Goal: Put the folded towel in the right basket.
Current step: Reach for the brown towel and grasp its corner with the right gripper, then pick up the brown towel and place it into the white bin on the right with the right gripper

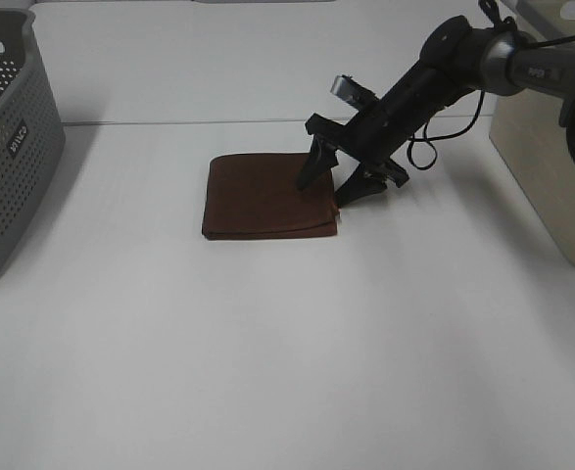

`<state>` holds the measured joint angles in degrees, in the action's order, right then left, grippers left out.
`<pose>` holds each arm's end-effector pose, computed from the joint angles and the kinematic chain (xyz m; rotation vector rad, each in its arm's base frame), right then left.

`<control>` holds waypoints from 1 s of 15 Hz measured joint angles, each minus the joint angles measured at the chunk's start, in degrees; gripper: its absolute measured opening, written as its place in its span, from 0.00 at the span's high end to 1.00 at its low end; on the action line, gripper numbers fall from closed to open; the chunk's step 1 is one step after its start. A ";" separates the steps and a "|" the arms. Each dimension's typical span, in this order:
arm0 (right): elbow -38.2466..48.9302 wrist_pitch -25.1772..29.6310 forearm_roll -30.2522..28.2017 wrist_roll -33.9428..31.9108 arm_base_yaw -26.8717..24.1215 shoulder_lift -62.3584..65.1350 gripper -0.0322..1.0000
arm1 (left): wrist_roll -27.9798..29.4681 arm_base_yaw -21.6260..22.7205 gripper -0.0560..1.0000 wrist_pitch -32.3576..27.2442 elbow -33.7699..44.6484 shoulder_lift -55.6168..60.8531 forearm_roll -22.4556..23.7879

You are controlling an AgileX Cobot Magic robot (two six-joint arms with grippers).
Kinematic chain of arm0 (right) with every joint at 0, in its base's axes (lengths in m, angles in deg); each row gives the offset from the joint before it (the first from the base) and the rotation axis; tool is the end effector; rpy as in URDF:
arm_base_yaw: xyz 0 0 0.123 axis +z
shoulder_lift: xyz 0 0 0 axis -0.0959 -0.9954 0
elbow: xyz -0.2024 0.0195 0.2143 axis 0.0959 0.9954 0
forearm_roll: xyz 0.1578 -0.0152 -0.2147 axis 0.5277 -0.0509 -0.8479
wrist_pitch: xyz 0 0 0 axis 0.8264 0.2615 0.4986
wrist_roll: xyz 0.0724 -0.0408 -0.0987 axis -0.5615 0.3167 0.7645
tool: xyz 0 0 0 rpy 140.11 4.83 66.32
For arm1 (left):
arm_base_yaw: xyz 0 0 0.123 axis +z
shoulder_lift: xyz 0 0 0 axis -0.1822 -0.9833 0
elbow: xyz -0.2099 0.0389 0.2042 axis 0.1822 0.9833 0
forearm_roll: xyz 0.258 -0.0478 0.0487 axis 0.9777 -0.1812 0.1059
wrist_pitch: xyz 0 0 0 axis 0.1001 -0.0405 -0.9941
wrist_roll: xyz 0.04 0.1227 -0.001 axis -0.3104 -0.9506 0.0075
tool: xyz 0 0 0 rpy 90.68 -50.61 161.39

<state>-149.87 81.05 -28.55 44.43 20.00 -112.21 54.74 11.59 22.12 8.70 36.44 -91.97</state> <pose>0.5158 0.2135 0.0562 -0.2631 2.8924 1.0095 0.0320 -0.0057 0.2681 0.0197 2.0332 -0.0323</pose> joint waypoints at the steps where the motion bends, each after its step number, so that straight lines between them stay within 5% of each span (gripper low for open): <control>1: 0.00 -0.57 0.00 0.00 0.40 0.00 0.43 | 0.00 0.00 0.03 0.00 0.00 0.00 0.00; 4: 0.00 -2.29 -0.34 -0.06 0.86 -0.74 0.84 | 0.00 0.00 0.03 0.00 0.00 0.00 0.00; 5: 0.00 -2.35 -0.34 -0.06 0.86 -0.74 0.90 | 0.00 0.00 0.03 0.00 0.00 0.00 0.00; 15: 0.00 -0.52 -5.56 0.74 0.86 15.58 0.90 | 0.00 0.00 0.03 0.00 0.00 0.00 0.00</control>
<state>-149.87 80.53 -34.11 45.18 20.86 -96.63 54.74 11.59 22.12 8.70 36.44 -91.97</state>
